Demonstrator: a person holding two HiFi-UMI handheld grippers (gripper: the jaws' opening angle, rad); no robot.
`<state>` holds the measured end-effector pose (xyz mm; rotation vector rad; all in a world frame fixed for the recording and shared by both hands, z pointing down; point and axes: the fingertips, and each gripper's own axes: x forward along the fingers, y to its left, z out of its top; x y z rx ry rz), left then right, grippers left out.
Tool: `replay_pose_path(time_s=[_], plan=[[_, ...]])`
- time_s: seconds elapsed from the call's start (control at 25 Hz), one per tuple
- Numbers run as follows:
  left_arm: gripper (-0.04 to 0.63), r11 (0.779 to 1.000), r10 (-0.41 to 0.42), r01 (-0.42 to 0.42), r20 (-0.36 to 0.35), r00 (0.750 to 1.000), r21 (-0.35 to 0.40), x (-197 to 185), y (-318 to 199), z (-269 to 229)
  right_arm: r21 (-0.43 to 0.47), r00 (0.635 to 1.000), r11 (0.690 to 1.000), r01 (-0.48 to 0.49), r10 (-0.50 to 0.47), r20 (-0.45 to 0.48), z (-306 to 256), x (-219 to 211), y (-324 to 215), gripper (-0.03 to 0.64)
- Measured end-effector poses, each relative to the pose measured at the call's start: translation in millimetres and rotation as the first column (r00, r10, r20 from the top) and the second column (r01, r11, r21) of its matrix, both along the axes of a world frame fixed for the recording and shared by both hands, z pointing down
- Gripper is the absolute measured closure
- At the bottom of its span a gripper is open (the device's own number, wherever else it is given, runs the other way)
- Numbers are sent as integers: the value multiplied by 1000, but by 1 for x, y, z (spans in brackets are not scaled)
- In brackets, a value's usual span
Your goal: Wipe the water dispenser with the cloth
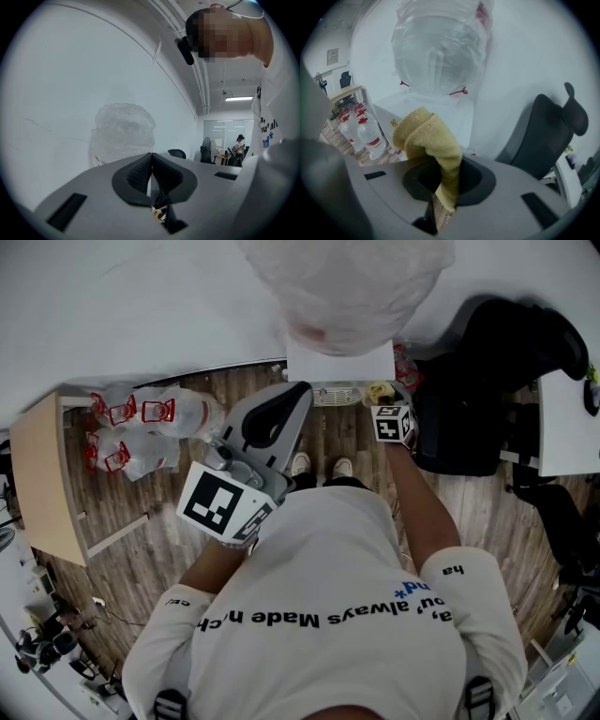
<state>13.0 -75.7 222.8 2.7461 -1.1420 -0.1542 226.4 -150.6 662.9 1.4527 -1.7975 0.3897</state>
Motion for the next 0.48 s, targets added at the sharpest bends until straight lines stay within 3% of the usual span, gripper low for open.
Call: replay_pose_path(time_s=[0.48], plan=[[575,1000,-25,25,-13,1000,-11,-15,10,3,6,1000,1000,4,-5,30,-3,-11,11,555]])
